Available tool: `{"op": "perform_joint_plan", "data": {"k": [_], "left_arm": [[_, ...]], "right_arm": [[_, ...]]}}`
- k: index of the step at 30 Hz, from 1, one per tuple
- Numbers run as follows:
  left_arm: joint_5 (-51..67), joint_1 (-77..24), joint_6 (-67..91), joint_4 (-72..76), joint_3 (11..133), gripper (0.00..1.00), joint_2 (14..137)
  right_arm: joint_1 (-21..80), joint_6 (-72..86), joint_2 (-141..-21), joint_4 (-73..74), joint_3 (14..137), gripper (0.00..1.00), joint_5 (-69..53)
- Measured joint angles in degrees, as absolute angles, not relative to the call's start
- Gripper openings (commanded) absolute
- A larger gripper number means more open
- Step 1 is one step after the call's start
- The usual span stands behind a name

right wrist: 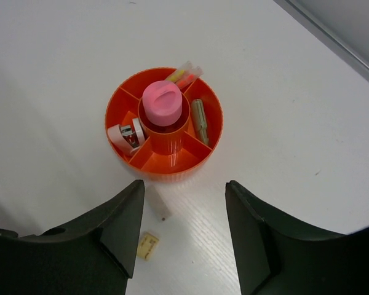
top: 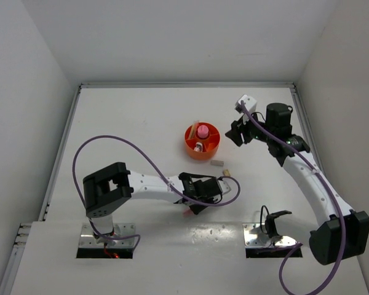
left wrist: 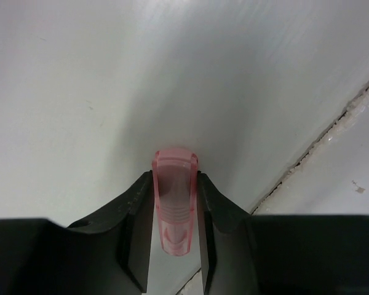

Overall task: Sort the stationery into containers
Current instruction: Grab a piece of stationery with the left arm, then place the stationery into the container

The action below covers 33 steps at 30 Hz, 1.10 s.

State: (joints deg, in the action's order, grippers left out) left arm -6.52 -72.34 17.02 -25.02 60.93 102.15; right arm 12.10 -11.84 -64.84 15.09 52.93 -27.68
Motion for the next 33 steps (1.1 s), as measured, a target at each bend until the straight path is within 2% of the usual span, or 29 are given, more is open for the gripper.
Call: {"op": "perform_joint_plan", "data": {"k": [2, 3, 4, 5, 10, 12, 14, 18, 21, 27, 33], "left_arm": [[-8.2, -72.2, 17.2, -25.8, 62.0, 0.0, 101.6], [-9.3, -72.1, 17.3, -26.4, 62.7, 0.0, 100.7], [-10.5, -71.8, 17.3, -26.6, 63.3, 0.0, 99.5], [-11.3, -71.2, 17.5, -26.5, 64.2, 0.0, 97.2], [-16.8, -66.0, 18.1, -18.9, 69.4, 0.0, 85.2], [-20.3, -63.4, 18.4, -12.0, 71.5, 0.0, 82.3], [-22.8, -61.1, 18.5, -5.5, 72.4, 0.0, 81.5], [-27.0, -57.7, 17.6, 4.4, 75.7, 0.0, 87.2], [-29.3, -56.8, 15.4, 8.9, 81.1, 0.0, 96.4], [-31.2, -56.3, 11.0, 13.5, 89.6, 0.0, 111.2], [-32.6, -54.7, 9.0, 18.0, 90.2, 0.0, 116.4]], "right_arm": [[12.1, -11.6, -64.5, 15.0, 52.8, 0.66, -26.8], [12.1, -11.4, -64.3, 14.8, 52.6, 0.66, -25.9], [12.1, -11.3, -64.2, 14.6, 52.4, 0.25, -25.0], [12.1, -11.4, -64.1, 14.5, 52.4, 0.0, -23.9], [11.8, -9.2, -63.4, 11.0, 49.6, 0.02, -17.0], [11.7, -8.2, -62.2, 9.8, 47.5, 0.16, -14.4], [11.5, -7.8, -60.8, 8.9, 46.1, 0.22, -12.4], [11.4, -6.9, -58.2, 6.5, 45.1, 0.38, -10.4], [11.4, -6.6, -56.8, 5.1, 44.8, 0.44, -9.9], [11.3, -6.4, -56.4, 4.3, 44.3, 0.44, -9.8], [10.6, -6.3, -55.4, 4.2, 43.1, 0.44, -10.0]]}}
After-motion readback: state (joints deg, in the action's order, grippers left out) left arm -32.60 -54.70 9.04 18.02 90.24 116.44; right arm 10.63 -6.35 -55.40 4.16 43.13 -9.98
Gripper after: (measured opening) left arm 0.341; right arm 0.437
